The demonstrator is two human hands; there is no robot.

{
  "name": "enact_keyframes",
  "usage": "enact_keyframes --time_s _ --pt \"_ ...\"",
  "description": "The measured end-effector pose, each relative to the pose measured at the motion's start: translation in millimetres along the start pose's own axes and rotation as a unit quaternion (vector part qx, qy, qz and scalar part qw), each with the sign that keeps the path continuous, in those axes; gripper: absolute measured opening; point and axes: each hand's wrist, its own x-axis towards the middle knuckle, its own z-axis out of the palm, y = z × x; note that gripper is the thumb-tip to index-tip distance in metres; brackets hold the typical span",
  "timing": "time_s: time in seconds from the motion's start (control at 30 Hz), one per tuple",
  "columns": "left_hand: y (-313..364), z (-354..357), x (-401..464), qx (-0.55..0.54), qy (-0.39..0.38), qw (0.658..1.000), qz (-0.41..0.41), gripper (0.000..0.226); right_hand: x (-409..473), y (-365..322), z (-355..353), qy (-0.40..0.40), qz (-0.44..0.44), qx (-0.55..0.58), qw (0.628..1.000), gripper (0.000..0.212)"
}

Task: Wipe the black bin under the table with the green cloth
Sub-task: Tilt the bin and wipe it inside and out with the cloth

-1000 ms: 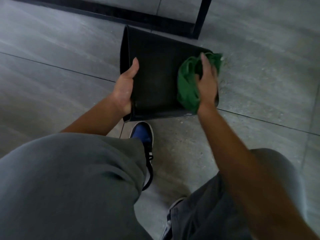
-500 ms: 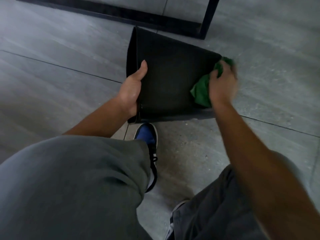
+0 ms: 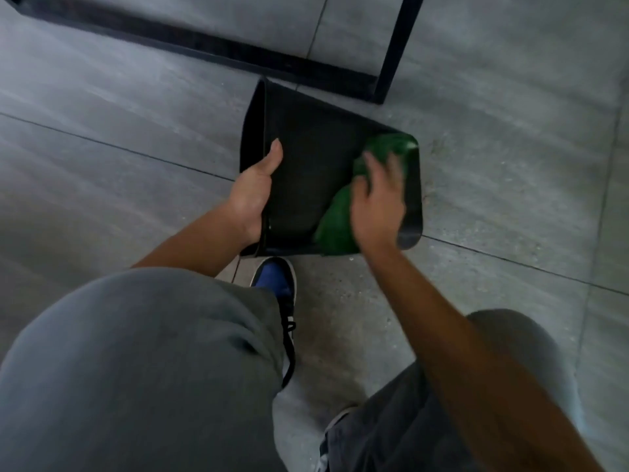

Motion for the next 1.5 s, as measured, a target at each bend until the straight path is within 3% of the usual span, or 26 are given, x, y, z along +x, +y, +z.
enact_keyframes --time_s 0.07,0.13,0.27,0.37,0.47,0.57,0.63,0.73,0.77,0.87,0.93,1.2,1.37,1.5 --pt "-0.4 1.8 4.5 -0.007 -0.012 1.0 0.008 0.055 -32.3 -37.2 28.8 -0.007 -0.15 0.024 0.988 0.044" --pt "-5.2 -2.1 7.7 -0.02 -0.01 1.0 0.017 0.051 -26.6 -36.8 36.9 -0.015 -0.191 0.019 0.981 0.044" --pt "-6.1 -8.5 3.6 0.039 0.025 0.999 0.027 0.036 32.5 48.2 -8.8 -0.01 0.05 -0.073 0.996 0.044" --pt "14.8 -1.0 2.3 0.108 0.015 0.992 0.064 0.031 41.8 74.9 -28.2 -0.05 0.115 -0.112 0.986 0.046" --pt "35.0 9.7 4.7 0.208 0.026 0.973 0.096 0.031 45.3 83.2 -47.8 -0.039 0.161 -0.099 0.981 0.042" --pt "49.1 11.4 10.1 0.327 0.052 0.937 0.108 0.048 46.9 84.2 -76.3 -0.002 0.147 -0.053 0.988 0.041" --pt "56.2 16.0 3.4 0.352 0.042 0.929 0.104 0.058 44.8 83.4 -90.8 0.01 0.112 -0.01 0.994 0.043" --pt "56.1 8.9 -5.1 0.345 -0.041 0.924 0.161 0.041 38.9 74.7 -97.8 0.018 0.109 0.082 0.991 0.045" --pt "55.0 1.5 -11.4 0.393 -0.076 0.895 0.198 0.042 34.7 73.9 -96.9 0.025 0.117 0.111 0.987 0.044" --pt "42.6 -22.4 -25.8 0.55 -0.137 0.781 0.264 0.073 16.6 81.3 -90.4 0.046 0.137 0.17 0.975 0.039" --pt "30.5 -30.6 -28.9 0.589 -0.149 0.752 0.255 0.083 9.0 86.1 -87.1 0.045 0.16 0.178 0.97 0.039" --pt "51.5 -4.8 -42.7 0.523 -0.115 0.757 0.374 0.053 9.0 87.3 -86.3 0.035 0.15 0.193 0.969 0.04" --pt "53.3 0.1 -47.1 0.545 -0.124 0.719 0.413 0.051 6.0 89.4 -86.2 0.031 0.132 0.203 0.97 0.038" --pt "53.4 -2.5 -45.4 0.547 -0.145 0.724 0.394 0.055 5.7 86.6 -87.8 0.022 0.135 0.211 0.968 0.039"
